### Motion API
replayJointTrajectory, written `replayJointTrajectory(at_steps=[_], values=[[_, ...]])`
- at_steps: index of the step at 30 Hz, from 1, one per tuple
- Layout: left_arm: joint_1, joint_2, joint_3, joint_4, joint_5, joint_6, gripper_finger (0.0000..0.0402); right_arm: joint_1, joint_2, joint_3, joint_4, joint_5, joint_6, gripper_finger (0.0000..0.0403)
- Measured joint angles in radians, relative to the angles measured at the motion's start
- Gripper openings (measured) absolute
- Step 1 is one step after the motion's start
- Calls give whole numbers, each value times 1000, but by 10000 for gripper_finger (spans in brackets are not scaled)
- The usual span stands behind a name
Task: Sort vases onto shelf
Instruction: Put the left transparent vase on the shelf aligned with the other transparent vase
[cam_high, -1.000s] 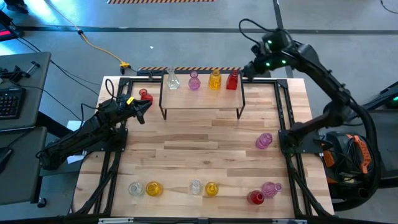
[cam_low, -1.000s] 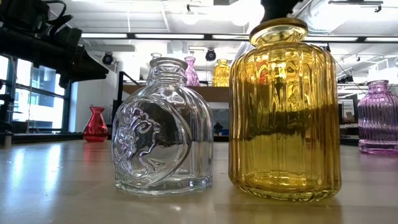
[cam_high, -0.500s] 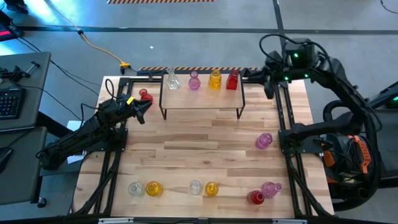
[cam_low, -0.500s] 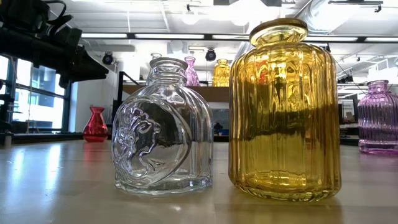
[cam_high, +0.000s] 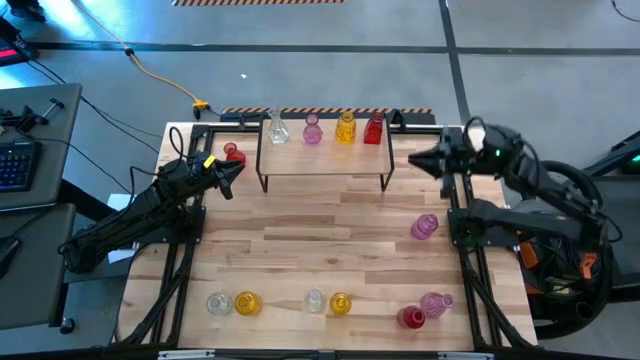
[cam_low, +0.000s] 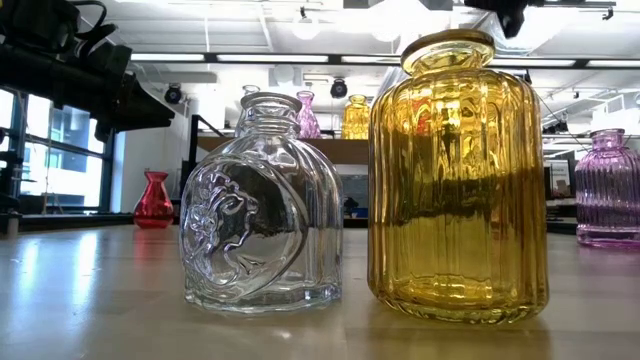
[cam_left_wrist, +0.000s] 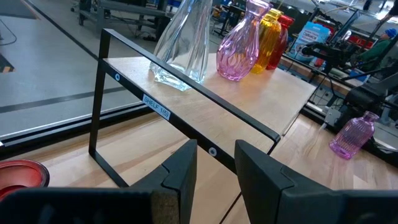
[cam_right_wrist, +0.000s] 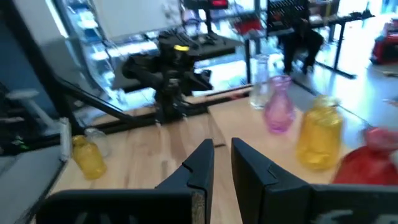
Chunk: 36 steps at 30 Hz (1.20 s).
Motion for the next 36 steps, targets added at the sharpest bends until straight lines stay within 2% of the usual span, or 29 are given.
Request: replayJointTrajectory(at_steps=[5, 10, 26, 36], values=[[0, 0, 0, 0, 0, 0, 101, 53, -150, -256, 226, 48, 37, 37], [0, 0, 0, 0, 0, 0, 101, 78, -257, -416, 348, 116, 40, 37], [0, 0, 0, 0, 0, 0, 101, 80, -410, -612, 359, 131, 41, 37], [0, 0, 0, 0, 0, 0, 101, 80, -425, -666, 344, 140, 66, 37]])
